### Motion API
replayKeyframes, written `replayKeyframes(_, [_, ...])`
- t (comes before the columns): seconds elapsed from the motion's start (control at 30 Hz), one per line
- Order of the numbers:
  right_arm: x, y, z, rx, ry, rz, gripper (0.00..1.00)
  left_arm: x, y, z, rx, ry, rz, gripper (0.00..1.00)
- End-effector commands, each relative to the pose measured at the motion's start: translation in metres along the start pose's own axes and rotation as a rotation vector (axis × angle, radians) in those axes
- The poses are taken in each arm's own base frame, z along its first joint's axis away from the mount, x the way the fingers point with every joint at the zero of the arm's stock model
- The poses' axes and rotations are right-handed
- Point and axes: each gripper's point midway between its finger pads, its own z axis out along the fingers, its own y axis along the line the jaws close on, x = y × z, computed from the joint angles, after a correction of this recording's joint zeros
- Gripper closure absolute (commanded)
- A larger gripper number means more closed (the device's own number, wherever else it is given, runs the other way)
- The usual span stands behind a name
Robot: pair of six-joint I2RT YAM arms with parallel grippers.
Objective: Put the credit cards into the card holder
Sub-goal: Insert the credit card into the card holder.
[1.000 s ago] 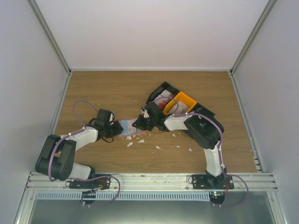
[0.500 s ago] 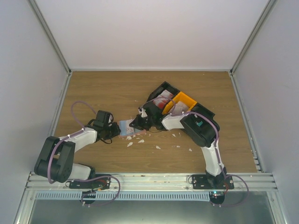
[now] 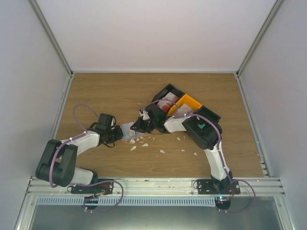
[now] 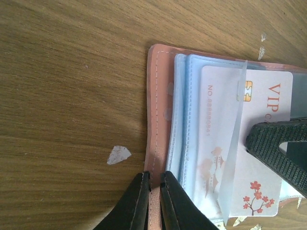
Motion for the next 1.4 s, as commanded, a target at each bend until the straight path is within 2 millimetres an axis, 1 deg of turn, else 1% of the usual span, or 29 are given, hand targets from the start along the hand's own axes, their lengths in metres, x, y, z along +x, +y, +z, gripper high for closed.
replayKeyframes(0.0, [0.042,-0.046,0.017,0.127,0.118,0.047,0.99,0.011,0.004,0.009,0.01,0.032,0.011,0.88])
replayKeyframes(0.17, [0.043,-0.044,0.016,0.129,0.123,0.021,0.99,0.01,0.002,0.008,0.019,0.03,0.017,0.89])
replayKeyframes(0.43, [0.05,-0.045,0.02,0.117,0.172,0.0,0.99,0.011,-0.007,0.009,0.062,0.043,0.031,0.89])
replayKeyframes(0.57, [0.048,-0.043,0.023,0.12,0.173,-0.007,0.99,0.014,-0.013,0.01,0.101,0.062,0.032,0.89])
replayKeyframes(0.73, [0.042,-0.04,0.018,0.144,0.145,-0.016,0.99,0.012,-0.013,0.008,0.095,0.052,0.031,0.89])
replayKeyframes(0.8, [0.037,-0.036,0.014,0.153,0.122,-0.029,0.95,0.011,-0.011,0.007,0.084,0.046,0.03,0.89])
replayKeyframes(0.87, [0.033,-0.031,0.009,0.164,0.102,-0.043,0.87,0.01,-0.011,0.005,0.08,0.04,0.031,0.89])
replayKeyframes(0.97, [0.025,-0.02,0.0,0.173,0.069,-0.084,0.69,0.007,-0.013,0.002,0.082,0.03,0.033,0.88])
replayKeyframes(1.03, [0.02,-0.012,-0.006,0.178,0.048,-0.113,0.61,0.005,-0.015,-0.001,0.084,0.024,0.034,0.88])
replayKeyframes(1.17, [0.013,-0.007,-0.018,0.23,0.011,-0.153,0.55,-0.002,-0.019,-0.008,0.085,0.001,0.04,0.88])
replayKeyframes(1.23, [0.008,-0.008,-0.024,0.28,-0.007,-0.192,0.53,-0.006,-0.021,-0.012,0.082,-0.015,0.039,0.88])
replayKeyframes(1.37, [0.003,-0.006,-0.032,0.355,-0.032,-0.262,0.47,-0.012,-0.024,-0.019,0.089,-0.041,0.032,0.84])
